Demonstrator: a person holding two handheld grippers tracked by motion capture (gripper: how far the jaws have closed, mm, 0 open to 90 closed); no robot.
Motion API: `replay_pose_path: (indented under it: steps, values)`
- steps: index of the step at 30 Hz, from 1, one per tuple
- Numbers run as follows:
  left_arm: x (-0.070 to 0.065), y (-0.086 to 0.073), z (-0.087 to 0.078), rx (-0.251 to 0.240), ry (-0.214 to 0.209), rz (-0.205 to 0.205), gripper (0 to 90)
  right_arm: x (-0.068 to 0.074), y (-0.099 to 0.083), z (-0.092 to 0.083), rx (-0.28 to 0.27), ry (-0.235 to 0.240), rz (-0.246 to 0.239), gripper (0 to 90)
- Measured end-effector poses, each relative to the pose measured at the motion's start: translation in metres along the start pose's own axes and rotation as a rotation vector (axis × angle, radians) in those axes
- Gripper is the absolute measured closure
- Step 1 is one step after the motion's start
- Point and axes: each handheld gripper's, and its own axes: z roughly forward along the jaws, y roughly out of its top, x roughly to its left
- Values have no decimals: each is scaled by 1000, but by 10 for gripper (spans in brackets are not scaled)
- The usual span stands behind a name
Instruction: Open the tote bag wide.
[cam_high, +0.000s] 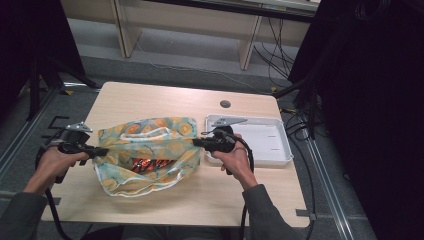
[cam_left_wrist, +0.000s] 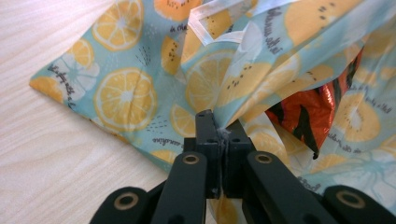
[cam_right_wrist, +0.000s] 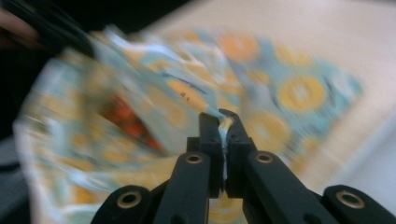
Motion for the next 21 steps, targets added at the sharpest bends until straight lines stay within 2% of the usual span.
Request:
replay_pose_path:
  steps: [1, 2, 3, 4, 5, 6, 8, 9, 11, 12, 13, 14, 15, 16, 17, 18, 19, 20, 21]
  values:
    - [-1, 0, 3, 8, 2, 2, 878, -8, -8, 10, 60, -28, 18, 896]
    - [-3, 0, 7, 17, 9, 12, 876, -12, -13, 16, 91, -30, 43, 895]
    - [-5, 0, 11, 25, 2, 14, 873, -14, -17, 22, 130, -57, 35, 894]
    - [-6, 0, 15, 41, 5, 25, 864, -13, -19, 29, 164, -152, -39, 887]
    - [-7, 0, 18, 45, 16, 45, 864, -13, -19, 29, 164, -152, -39, 887]
    - [-8, 1, 23, 41, 27, 44, 856, -8, -20, 34, 245, -239, -138, 853]
    - [-8, 1, 25, 51, 27, 49, 849, -5, -21, 38, 249, -257, -139, 823]
    - [-10, 0, 28, 51, 25, 49, 845, -4, -23, 46, 282, -283, -154, 698]
    - [-12, -2, 29, 34, 29, 57, 843, -4, -21, 46, 294, -302, -152, 605]
    - [-12, -2, 29, 34, 29, 57, 843, -4, -21, 46, 294, -302, -152, 605]
    - [-13, -1, 28, 35, 28, 55, 843, -2, -18, 42, 282, -315, -143, 569]
    - [-13, -1, 27, 38, 28, 60, 846, 2, -12, 32, 240, -310, -133, 543]
    - [-13, 2, 24, 60, 21, 67, 849, 13, -2, 15, 181, -304, -119, 539]
    - [-14, 2, 25, 29, 24, 57, 849, 16, 6, 5, 142, -295, -193, 545]
    - [-14, 2, 25, 29, 24, 57, 849, 16, 6, 5, 142, -295, -193, 545]
    - [-14, 4, 22, 58, 19, 61, 848, 22, 11, -4, 126, -288, -224, 554]
    - [-15, 4, 23, 45, 19, 56, 848, 35, 18, -16, 95, -256, -253, 573]
    - [-16, 3, 23, 40, 25, 66, 848, 35, 18, -16, 95, -256, -253, 573]
    - [-16, 3, 23, 37, 26, 70, 848, 40, 20, -19, 69, -223, -287, 581]
